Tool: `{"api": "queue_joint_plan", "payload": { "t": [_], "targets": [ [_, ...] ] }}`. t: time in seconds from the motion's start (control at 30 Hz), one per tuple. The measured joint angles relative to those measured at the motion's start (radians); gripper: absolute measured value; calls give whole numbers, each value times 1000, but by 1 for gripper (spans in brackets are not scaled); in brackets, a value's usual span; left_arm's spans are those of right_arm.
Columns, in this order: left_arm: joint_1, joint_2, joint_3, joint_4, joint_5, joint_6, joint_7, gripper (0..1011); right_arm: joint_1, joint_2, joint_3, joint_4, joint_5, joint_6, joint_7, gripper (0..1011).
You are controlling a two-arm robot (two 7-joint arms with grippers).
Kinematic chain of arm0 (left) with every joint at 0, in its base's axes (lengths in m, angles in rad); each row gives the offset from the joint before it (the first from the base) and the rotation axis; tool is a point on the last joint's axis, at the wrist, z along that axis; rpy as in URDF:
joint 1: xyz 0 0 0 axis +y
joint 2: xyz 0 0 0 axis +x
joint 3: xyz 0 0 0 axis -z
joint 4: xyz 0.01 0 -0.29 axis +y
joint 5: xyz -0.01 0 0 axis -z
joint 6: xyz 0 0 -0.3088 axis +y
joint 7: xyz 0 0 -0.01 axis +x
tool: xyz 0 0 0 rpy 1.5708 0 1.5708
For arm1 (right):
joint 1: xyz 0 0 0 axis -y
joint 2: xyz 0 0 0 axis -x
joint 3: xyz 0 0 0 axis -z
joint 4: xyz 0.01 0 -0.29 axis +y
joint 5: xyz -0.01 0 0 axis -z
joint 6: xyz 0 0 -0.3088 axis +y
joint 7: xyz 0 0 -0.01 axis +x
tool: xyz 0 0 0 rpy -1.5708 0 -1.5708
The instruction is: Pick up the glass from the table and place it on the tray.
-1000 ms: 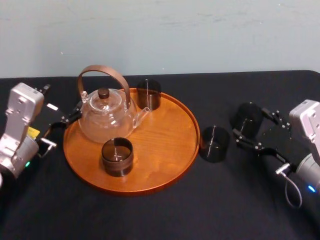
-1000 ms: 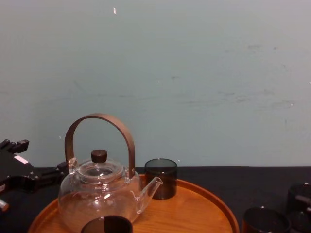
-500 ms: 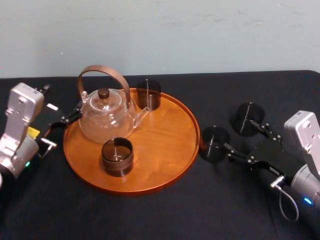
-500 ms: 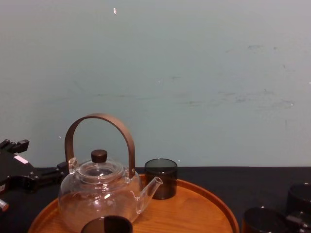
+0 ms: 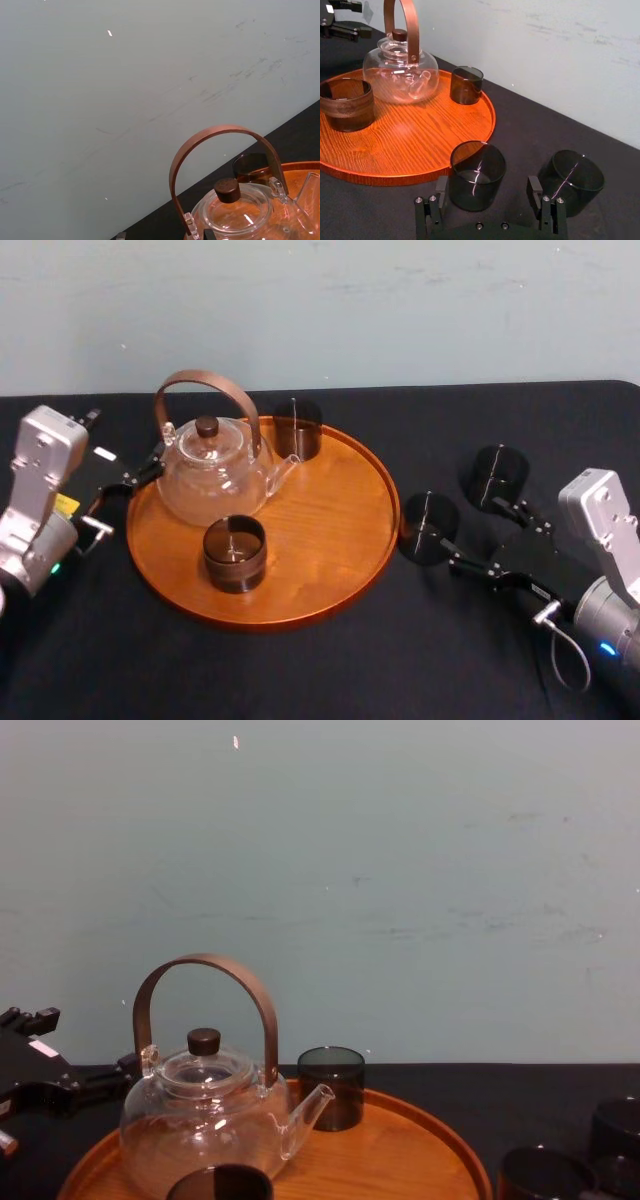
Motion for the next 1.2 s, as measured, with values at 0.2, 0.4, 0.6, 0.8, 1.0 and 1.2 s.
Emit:
{"api": "queue_joint_plan", "payload": {
  "t": [0.2, 0.4, 0.6, 0.8, 1.0, 1.2],
  "targets": [
    [0, 0, 0, 0, 0, 0, 0, 1001, 7, -18, 4, 20, -10, 13, 17, 1000],
    [0, 0, 0, 0, 0, 0, 0, 1001, 14, -32, 9, 35, -12, 22, 37, 1002],
    [0, 0, 0, 0, 0, 0, 0, 1001, 29, -55, 10, 68, -20, 25, 67, 1000],
    [0, 0, 0, 0, 0, 0, 0, 1001, 42, -72, 8, 92, -32, 21, 90, 1000],
    [0, 0, 0, 0, 0, 0, 0, 1001, 59, -95, 5, 122, -49, 17, 104, 1000],
    [0, 0, 0, 0, 0, 0, 0, 1001, 67, -112, 10, 139, -63, 15, 115, 1002]
  ]
}}
